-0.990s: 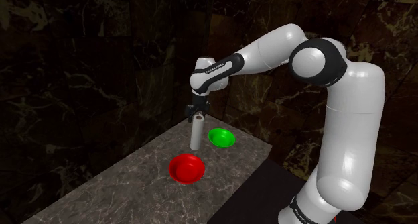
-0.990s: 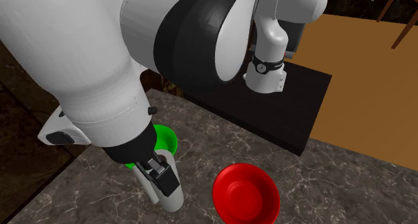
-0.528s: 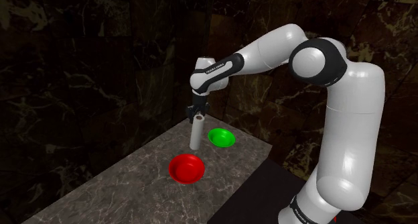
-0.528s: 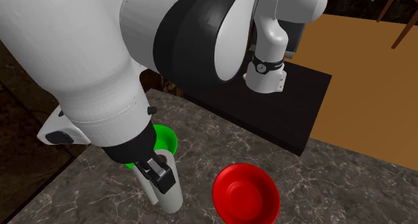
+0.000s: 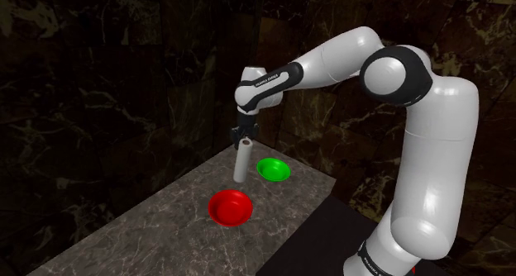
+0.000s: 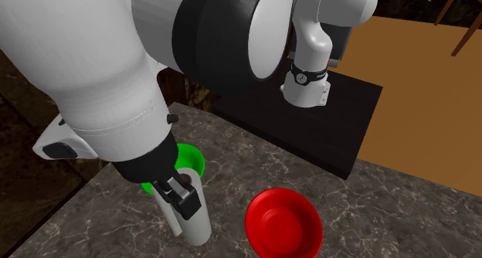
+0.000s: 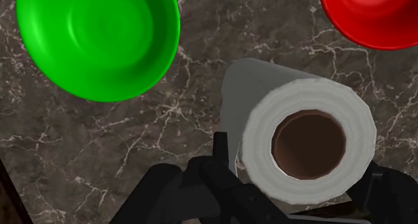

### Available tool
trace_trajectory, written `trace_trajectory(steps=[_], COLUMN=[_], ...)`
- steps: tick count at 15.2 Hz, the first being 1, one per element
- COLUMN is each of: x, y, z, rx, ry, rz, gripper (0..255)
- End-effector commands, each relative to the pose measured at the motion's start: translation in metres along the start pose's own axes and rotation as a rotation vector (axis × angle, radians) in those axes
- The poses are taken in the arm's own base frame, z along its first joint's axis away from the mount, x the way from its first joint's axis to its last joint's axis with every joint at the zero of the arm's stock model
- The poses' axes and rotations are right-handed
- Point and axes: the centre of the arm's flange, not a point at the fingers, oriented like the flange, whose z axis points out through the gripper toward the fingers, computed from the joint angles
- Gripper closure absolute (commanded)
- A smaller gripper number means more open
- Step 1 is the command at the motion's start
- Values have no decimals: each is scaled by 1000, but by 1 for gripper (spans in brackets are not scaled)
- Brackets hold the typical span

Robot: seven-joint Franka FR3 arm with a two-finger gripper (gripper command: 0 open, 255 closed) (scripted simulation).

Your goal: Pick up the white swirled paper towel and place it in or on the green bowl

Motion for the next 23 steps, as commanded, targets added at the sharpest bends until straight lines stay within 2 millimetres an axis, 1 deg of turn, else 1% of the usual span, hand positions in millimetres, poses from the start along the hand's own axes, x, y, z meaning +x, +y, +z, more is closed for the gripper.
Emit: trace_trajectory(steps=[1, 19, 23], x=[-1, -5, -20], y=[0, -5, 39], z=[-11, -106, -129], rx=[0, 0, 0], ry=[0, 0, 0], rz=[0, 0, 0], gripper=[255, 255, 255])
